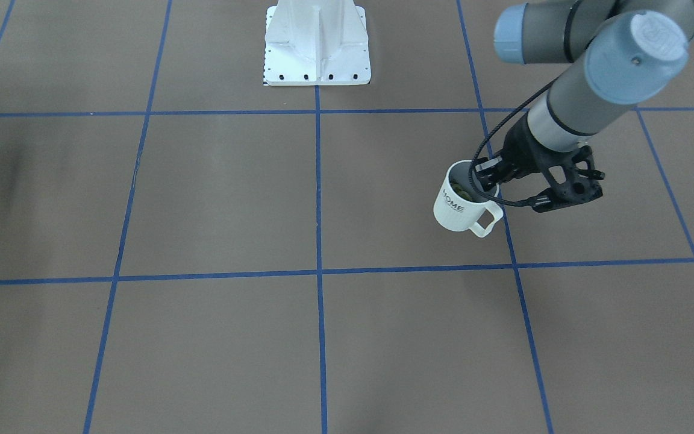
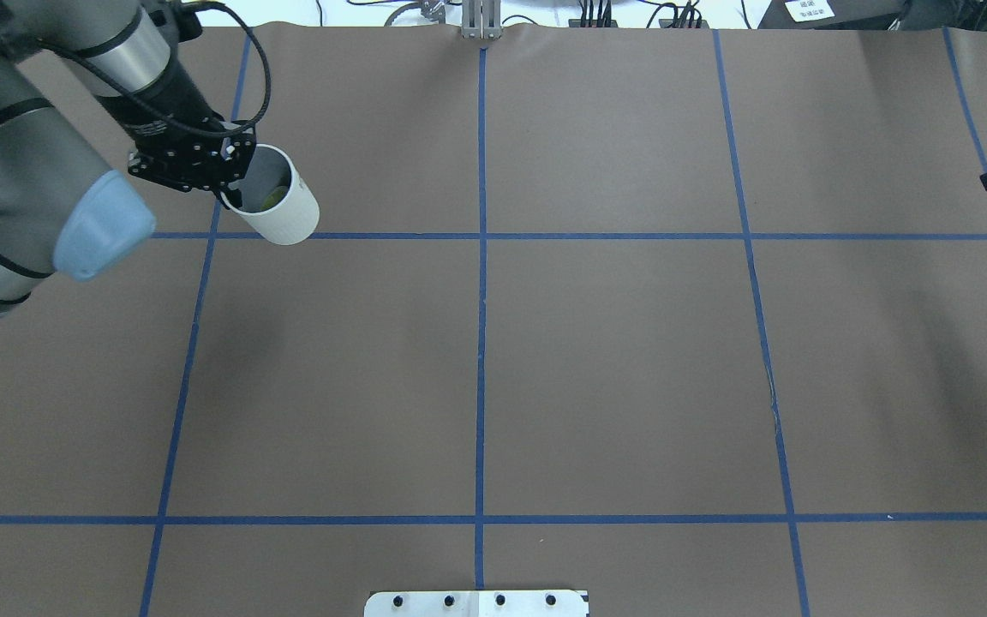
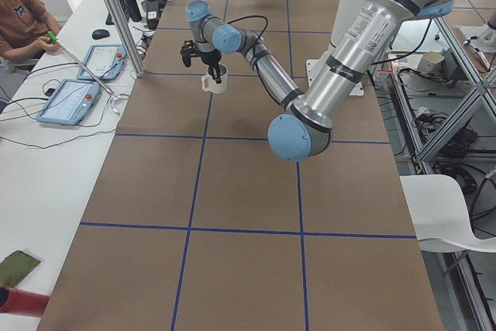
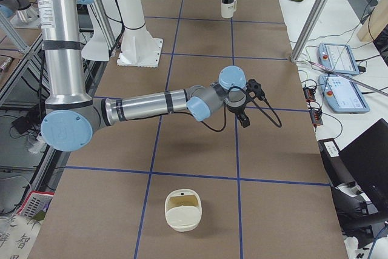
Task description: Left arm hands cup to right arm to dump lemon
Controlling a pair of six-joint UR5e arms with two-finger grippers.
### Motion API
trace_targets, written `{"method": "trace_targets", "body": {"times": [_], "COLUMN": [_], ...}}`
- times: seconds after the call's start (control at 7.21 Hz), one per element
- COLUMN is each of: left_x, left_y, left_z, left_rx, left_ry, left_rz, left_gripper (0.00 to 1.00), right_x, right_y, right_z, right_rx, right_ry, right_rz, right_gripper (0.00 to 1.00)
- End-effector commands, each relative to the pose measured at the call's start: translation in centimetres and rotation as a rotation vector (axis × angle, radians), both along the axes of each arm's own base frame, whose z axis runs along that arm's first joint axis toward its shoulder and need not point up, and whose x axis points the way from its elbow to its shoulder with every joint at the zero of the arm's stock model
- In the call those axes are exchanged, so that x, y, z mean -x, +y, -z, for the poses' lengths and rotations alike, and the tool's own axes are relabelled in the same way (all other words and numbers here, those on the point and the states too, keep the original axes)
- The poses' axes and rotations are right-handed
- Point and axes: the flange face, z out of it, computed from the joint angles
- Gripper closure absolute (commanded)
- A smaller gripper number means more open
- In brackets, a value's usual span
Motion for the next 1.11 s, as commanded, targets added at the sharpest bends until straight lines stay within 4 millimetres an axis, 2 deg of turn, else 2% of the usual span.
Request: {"method": "trace_targets", "body": {"times": [0.0, 0.14, 0.28, 0.42, 0.56, 0.69, 0.83, 0.97], "left_x": [-4.1, -5.1, -6.4, -7.4, -9.3, -10.3, -10.3, -10.2], "left_y": [-1.7, -2.0, -1.5, -2.0, -3.1, -3.1, -2.9, -2.8], "left_z": [5.7, 6.6, 7.9, 9.6, 11.5, 12.6, 13.9, 14.7], "left_rx": [0.086, 0.116, 0.139, 0.185, 0.261, 0.294, 0.318, 0.351], "left_ry": [0.009, 0.006, 0.008, 0.008, -0.01, -0.013, -0.007, -0.003], "left_rz": [0.054, 0.067, 0.075, 0.104, 0.147, 0.162, 0.185, 0.216], "left_gripper": [1.0, 1.0, 1.0, 1.0, 1.0, 1.0, 1.0, 1.0], "right_x": [8.0, 13.6, 19.5, 24.2, 26.9, 29.3, 32.0, 36.0], "right_y": [-1.7, -1.2, 0.3, 2.8, 4.9, 7.1, 9.8, 13.5], "right_z": [5.7, 8.1, 11.0, 14.0, 16.5, 18.0, 19.3, 21.1], "right_rx": [-0.143, -0.156, -0.146, -0.148, -0.186, -0.222, -0.272, -0.323], "right_ry": [0.008, -0.044, -0.131, -0.197, -0.23, -0.244, -0.246, -0.257], "right_rz": [-0.14, -0.255, -0.31, -0.326, -0.349, -0.362, -0.411, -0.458], "right_gripper": [0.01, 0.01, 0.02, 0.03, 0.04, 0.02, 0.02, 0.02]}}
